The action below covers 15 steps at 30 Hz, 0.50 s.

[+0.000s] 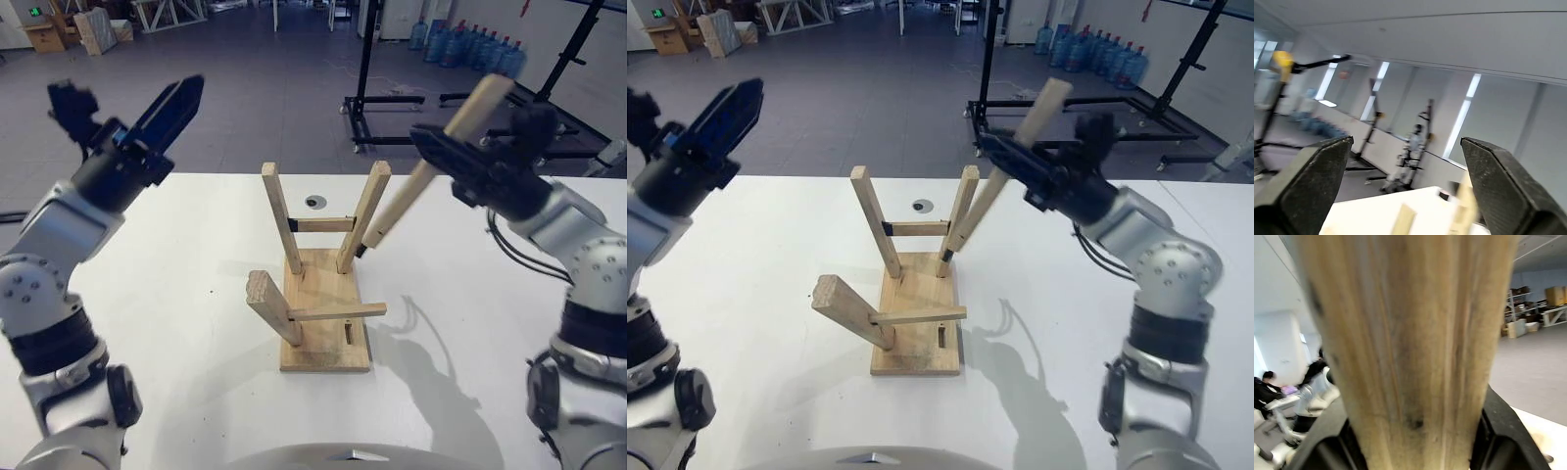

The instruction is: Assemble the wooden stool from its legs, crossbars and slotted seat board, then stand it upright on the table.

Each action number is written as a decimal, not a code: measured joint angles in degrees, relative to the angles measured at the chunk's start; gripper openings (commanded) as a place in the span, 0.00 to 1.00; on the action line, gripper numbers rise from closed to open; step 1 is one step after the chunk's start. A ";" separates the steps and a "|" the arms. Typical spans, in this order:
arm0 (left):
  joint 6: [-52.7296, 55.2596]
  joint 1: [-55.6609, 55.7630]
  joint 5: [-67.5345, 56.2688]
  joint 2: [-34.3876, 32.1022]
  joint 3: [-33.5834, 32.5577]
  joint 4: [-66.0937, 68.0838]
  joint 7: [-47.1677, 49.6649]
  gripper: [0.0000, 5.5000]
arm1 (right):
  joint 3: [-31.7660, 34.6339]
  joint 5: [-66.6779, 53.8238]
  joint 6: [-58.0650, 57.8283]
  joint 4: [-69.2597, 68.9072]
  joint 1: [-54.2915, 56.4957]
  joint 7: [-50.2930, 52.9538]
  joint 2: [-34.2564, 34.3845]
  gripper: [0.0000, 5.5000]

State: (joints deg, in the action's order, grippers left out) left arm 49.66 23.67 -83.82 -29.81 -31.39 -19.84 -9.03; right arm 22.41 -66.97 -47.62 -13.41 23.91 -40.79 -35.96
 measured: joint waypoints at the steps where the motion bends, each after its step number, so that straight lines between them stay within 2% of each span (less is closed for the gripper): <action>1: -0.18 -2.05 -0.14 -0.01 -0.46 -0.72 0.82 0.73 | 0.68 0.70 1.01 -1.24 -2.71 -2.22 -0.74 0.37; 5: -2.16 -9.94 0.52 1.24 -0.37 -3.36 2.40 0.73 | 0.71 3.67 5.93 -4.52 -14.01 -13.28 -0.92 0.37; 10: -3.43 -14.28 4.24 1.53 2.12 -2.27 -1.02 0.73 | -2.52 5.91 10.36 -1.73 -14.35 -21.84 0.86 0.37; 15: -3.58 -15.35 6.44 0.06 2.58 0.02 -4.53 0.73 | -4.85 6.40 6.46 5.30 -15.08 -27.07 -1.12 0.37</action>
State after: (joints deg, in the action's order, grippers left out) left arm 46.09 8.31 -77.38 -29.75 -28.81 -19.82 -13.56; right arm 17.56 -60.57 -41.17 -8.10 8.84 -67.85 -37.07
